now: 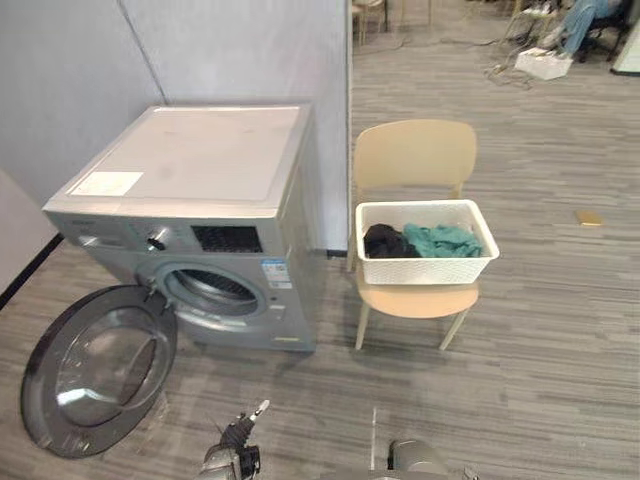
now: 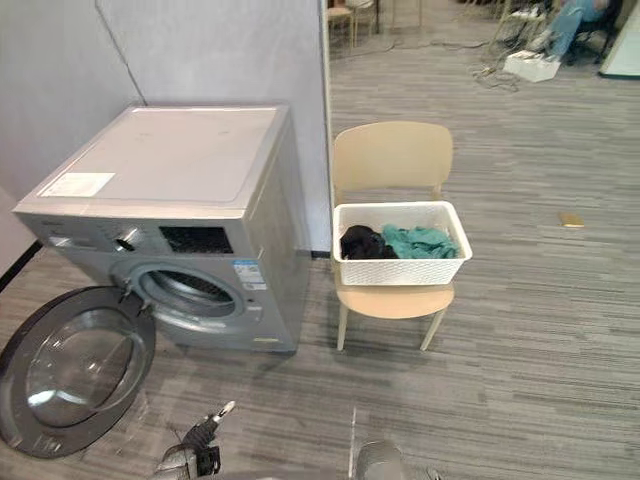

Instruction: Pick up the laundry basket with both hands and put the clothes into the washing machine.

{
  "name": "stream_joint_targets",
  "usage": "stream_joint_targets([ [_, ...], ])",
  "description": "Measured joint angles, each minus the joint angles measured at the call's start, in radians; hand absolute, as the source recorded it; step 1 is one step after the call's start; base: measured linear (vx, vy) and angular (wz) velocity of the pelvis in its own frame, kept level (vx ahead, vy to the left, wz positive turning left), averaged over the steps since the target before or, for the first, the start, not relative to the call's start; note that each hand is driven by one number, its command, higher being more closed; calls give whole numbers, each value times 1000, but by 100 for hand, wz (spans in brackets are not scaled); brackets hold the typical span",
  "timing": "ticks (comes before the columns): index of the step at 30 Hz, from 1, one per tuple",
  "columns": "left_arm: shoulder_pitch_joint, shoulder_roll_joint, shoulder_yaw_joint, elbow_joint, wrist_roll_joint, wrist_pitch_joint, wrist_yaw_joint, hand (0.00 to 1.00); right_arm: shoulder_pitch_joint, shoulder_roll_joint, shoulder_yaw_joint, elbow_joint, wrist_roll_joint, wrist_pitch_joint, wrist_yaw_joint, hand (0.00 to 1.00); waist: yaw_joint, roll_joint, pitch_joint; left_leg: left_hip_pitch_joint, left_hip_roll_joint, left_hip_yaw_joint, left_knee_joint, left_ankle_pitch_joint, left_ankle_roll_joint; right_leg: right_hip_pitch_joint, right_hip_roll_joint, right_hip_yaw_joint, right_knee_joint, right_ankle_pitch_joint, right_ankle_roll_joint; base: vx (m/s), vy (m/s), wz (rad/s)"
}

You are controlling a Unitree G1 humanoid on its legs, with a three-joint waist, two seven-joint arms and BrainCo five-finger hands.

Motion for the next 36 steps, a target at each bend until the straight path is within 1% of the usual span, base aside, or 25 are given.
stream_joint_targets([
  [1, 12, -4, 22, 0, 1, 1, 12, 0, -21, -6, 68, -35, 0, -5, 1, 0, 14, -21, 17, -74, 12, -153, 121, 60, 53, 30, 24, 36, -4, -7, -30, 175, -334, -90],
  [2, 15, -29, 22, 1, 3, 4, 13, 0, -33, -13, 108, -65, -1, -19, 1, 0, 27, -16, 26, -138, -32, -271, 237, -25, -14, 40, 30, 72, -9, -15, -55, 170, -225, -104],
  [3, 21, -45, 20, -17, 15, -5, 11, 0, -53, -33, 134, -96, -4, -37, 0, 0, 39, -1, 37, -216, -136, -380, 334, -148, -66, 56, 40, 104, -24, -13, -68, 128, -85, -82],
  [4, 14, -45, 18, -17, 15, -5, 12, 0, -62, -43, 147, -110, -5, -42, 1, 0, 46, 6, 45, -243, -198, -424, 354, -197, -83, 72, 45, 119, -37, -10, -74, 130, -30, -85],
  [5, 21, -44, 14, -19, 15, -4, 14, 0, -73, -57, 168, -125, -6, -44, 3, 0, 59, 17, 54, -277, -302, -456, 337, -261, -82, 105, 54, 143, -66, -5, -82, 146, 4, -69],
  [6, 40, -46, 12, -20, 15, -5, 15, 0, -74, -53, 172, -150, -7, -48, 3, 0, 65, 21, 56, -305, -378, -449, 262, -277, -56, 137, 62, 155, -97, -6, -88, 155, 16, -62],
  [9, 57, -46, 15, -61, 20, -8, 14, 0, -70, -32, 209, -222, -20, -52, 5, 0, 85, 23, 55, -359, -485, -440, -84, -265, -62, 148, 80, 182, -124, -20, -99, 260, 45, -43],
  [10, 56, -45, 20, -60, 34, -8, 12, 0, -71, -30, 234, -244, -40, -53, 8, 0, 94, 19, 58, -352, -528, -474, -222, -197, -64, 152, 83, 202, -120, -38, -95, 225, 67, -44],
  [11, 56, -45, 23, -60, 44, -8, 11, 0, -71, -28, 249, -250, -48, -53, 12, 0, 107, 14, 55, -333, -545, -491, -245, -167, -61, 154, 82, 226, -116, -48, -100, 322, 105, -67],
  [12, 56, -41, 33, -57, 68, -8, 11, 0, -75, -27, 290, -264, -70, -54, 18, 0, 117, 7, 44, -319, -573, -501, -257, -180, -18, 154, 72, 258, -108, -70, -87, 364, 119, -66],
  [13, 53, -40, 35, -56, 81, -7, 11, 0, -86, -24, 315, -269, -86, -55, 24, 0, 113, 8, 41, -316, -582, -483, -233, -210, 28, 153, 61, 275, -81, -97, -67, 454, 144, -53],
  [15, 52, -46, 63, -61, 91, -6, 14, 0, -77, -8, 327, -275, -100, -56, 40, 0, 119, -9, 34, -285, -596, -440, -231, -228, 58, 154, 41, 291, -14, -124, -37, 447, 109, -43],
  [17, 49, -51, 62, -63, 91, -1, 15, 0, -50, 19, 328, -276, -108, -56, 58, 0, 134, -36, 26, -194, -628, -414, -285, -255, 62, 111, 27, 284, 189, -150, 17, 324, 44, -39],
  [18, 47, -51, 59, -65, 91, 0, 16, 0, -42, 27, 328, -273, -115, -56, 63, 0, 134, -46, 28, -174, -632, -412, -287, -265, 61, 77, 28, 277, 280, -145, 59, 224, 2, -12],
  [19, 33, -49, 53, -65, 91, 1, 19, 0, -23, 38, 328, -255, -123, -56, 73, 0, 132, -63, 35, -139, -636, -414, -279, -290, 63, 1, 25, 245, 482, -106, 136, 300, -39, 2],
  [20, 28, -48, 48, -65, 90, 1, 21, 0, -11, 41, 326, -239, -125, -55, 79, 0, 131, -71, 38, -120, -635, -417, -270, -295, 64, -27, 18, 231, 560, -100, 143, 305, -84, 20],
  [22, 9, -36, -29, -60, 90, 1, 29, 0, 18, 33, 263, -172, -117, -45, 80, 0, 129, -85, 39, -45, -624, -432, -283, -295, 63, -94, -86, 138, 658, -121, 94, 345, -113, 26],
  [24, -9, -45, -57, -59, 87, 0, 32, 0, 21, 18, 195, -134, -124, -41, 77, 0, 128, -75, 40, 0, -593, -449, -323, -294, 60, -111, -160, 90, 558, -138, 63, 249, -122, 19],
  [25, -15, -50, -57, -59, 86, 0, 33, 0, 28, 21, 177, -123, -124, -40, 77, 0, 122, -69, 40, 6, -580, -460, -329, -292, 55, -110, -169, 90, 500, -137, 63, 302, -278, 56],
  [26, -22, -57, -63, -57, 82, -2, 32, 0, 42, 39, 108, -82, -123, -35, 76, 0, 103, -82, 24, 13, -548, -500, -342, -289, 18, -92, -170, 113, 297, -109, 78, 252, -280, 59],
  [27, -22, -56, -72, -56, 79, -4, 31, 0, 52, 51, 75, -67, -122, -31, 76, 0, 100, -97, 16, 13, -547, -517, -347, -286, 2, -80, -173, 132, 197, -67, 82, 333, -404, 63],
  [28, -20, -41, -88, -53, 72, -5, 30, 0, 81, 76, 13, -37, -122, -24, 74, 0, 97, -151, -6, 11, -558, -543, -351, -290, -36, -47, -187, 164, 20, 74, 134, 260, -365, 41],
  [30, -25, -80, -85, -24, 71, -5, 20, 0, 104, 68, -81, 0, -112, -18, 54, 0, 87, -95, -16, 27, -490, -561, -368, -288, -88, -1, -134, 118, -19, 62, 115, 208, -324, 20],
  [33, -10, -127, -7, 1, 70, -8, 9, 0, 125, 30, -118, 3, -102, -16, 52, 0, 87, -32, -46, 34, -429, -534, -399, -254, -122, 25, -65, 124, -98, 89, 80, 139, -200, -26],
  [36, -9, -116, 34, 25, 60, -8, 8, 0, 123, 31, -122, 3, -100, -16, 57, 0, 84, -34, -47, 54, -418, -536, -403, -220, -125, 70, -46, 122, -150, 110, 68, 48, -145, -8],
])
